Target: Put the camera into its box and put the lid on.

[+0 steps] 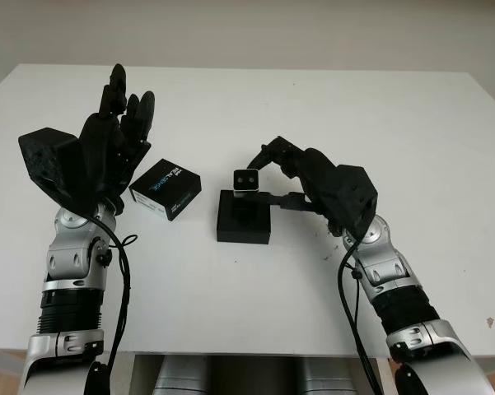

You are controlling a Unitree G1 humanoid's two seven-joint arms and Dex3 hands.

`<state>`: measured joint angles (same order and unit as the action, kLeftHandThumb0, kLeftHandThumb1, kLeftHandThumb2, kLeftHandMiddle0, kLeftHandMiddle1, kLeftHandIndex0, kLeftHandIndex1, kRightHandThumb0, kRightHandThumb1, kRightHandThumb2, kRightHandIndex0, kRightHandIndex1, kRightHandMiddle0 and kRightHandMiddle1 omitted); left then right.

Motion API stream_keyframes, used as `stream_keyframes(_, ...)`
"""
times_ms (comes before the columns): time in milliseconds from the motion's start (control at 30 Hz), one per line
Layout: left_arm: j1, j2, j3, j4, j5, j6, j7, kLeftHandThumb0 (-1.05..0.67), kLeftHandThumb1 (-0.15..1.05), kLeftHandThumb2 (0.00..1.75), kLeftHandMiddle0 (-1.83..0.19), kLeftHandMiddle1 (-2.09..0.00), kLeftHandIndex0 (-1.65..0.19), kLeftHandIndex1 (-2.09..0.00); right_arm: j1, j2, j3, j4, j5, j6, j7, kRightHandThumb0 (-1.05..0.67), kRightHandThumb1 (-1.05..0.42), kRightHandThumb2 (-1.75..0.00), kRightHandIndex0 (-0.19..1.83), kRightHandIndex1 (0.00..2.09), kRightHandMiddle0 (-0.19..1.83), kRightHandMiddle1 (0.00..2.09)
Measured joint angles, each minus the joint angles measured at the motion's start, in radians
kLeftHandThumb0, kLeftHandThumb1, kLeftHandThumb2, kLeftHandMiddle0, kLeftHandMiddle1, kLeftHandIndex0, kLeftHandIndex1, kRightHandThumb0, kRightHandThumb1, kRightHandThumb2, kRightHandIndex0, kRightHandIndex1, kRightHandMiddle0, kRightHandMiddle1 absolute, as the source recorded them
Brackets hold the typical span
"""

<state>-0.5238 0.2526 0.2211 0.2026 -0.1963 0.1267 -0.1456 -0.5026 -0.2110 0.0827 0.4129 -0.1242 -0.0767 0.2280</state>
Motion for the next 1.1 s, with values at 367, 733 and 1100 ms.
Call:
stream_keyframes(367, 0.0, 0.0, 0.0, 0.0, -0.006, 0.004, -0.003, -0.63, 1.05, 0.41, 0.13, -0.05, 0.16, -0.05, 0.052, 0.004, -0.001, -0.086, 0.009, 0.067, -0.015, -0.44, -0.94, -0.06, 0.19, 0.06, 0.3, 1.74)
stream_keyframes(733, 0.0, -0.002, 0.0, -0.002, -0.009, 0.008, 0.004, -0.62, 1.05, 0.41, 0.13, -0.05, 0.16, -0.05, 0.068, 0.007, -0.001, -0.088, 0.017, 0.075, -0.019, -0.44, -0.94, -0.05, 0.2, 0.06, 0.31, 1.75)
stream_keyframes(1100, 0.0, -0.001, 0.0, -0.002, -0.013, 0.008, 0.004, -0.63, 1.05, 0.42, 0.13, -0.05, 0.15, -0.05, 0.068, 0.024, 0.001, -0.087, 0.018, 0.091, -0.017, -0.45, -0.93, -0.05, 0.2, 0.06, 0.33, 1.72)
